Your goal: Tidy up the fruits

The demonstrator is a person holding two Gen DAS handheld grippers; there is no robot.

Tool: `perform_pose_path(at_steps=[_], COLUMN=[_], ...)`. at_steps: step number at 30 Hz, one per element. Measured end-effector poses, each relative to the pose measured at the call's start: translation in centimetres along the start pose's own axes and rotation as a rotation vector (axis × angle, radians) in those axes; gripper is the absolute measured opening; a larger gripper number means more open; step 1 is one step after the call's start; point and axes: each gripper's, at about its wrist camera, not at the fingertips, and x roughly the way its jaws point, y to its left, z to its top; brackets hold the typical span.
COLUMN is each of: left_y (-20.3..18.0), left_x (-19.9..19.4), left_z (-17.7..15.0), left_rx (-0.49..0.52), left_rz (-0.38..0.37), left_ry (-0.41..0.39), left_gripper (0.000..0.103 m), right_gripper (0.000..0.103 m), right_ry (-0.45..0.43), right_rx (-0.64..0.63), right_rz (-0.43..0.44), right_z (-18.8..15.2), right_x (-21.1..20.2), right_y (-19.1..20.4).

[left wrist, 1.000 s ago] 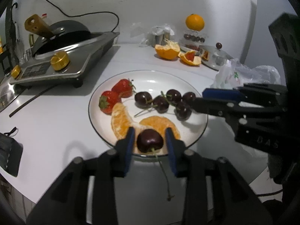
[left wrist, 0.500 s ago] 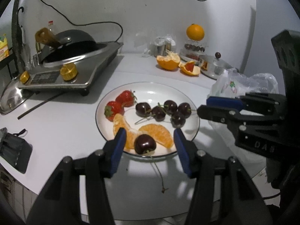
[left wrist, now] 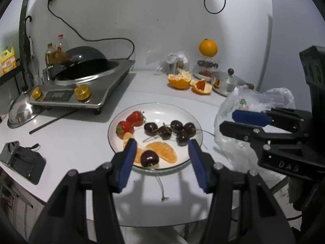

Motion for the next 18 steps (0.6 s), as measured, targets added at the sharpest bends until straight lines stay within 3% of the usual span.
perform_pose_path(at_steps=[8, 10, 14, 15, 16, 17, 18], left_y=[-1.4, -1.9, -2.7, -2.9, -3.1, -3.4, -3.6], left_x=[-3.2, -4.0, -5.9, -6.4, -6.8, -7.3, -7.7], left_z=[0.1, 0.1, 0.2, 0.2, 0.1, 0.1, 0.1], left_rx=[0.013, 0.021, 0.032, 0.034, 0.035, 0.035, 0.034], left_rz=[0.012, 0.011, 0.009, 0.008, 0.005, -0.005, -0.01], left_ry=[-0.05, -0.061, -0.093, -0.101, -0.107, -0.113, -0.117], left_gripper=[0.054, 0.055, 0.057, 0.062, 0.078, 0.088, 0.089], right_gripper=[0.039, 0.046, 0.049, 0.05, 0.051, 0.051, 0.052], right_ry=[-0.05, -0.067, -0.103, -0.112, -0.122, -0.131, -0.137], right_rx=[0.006, 0.012, 0.023, 0.026, 0.029, 0.031, 0.033], right_rz=[-0.029, -0.036, -0.055, -0.059, -0.066, -0.072, -0.076], right_z=[-0.5, -0.7, -1.0, -1.2, -1.3, -1.5, -1.6], right_x=[-3.6, -4.7, -7.0, -7.5, -8.3, -8.9, -9.3], right_y=[0.3, 0.3, 0.4, 0.4, 0.4, 0.5, 0.5])
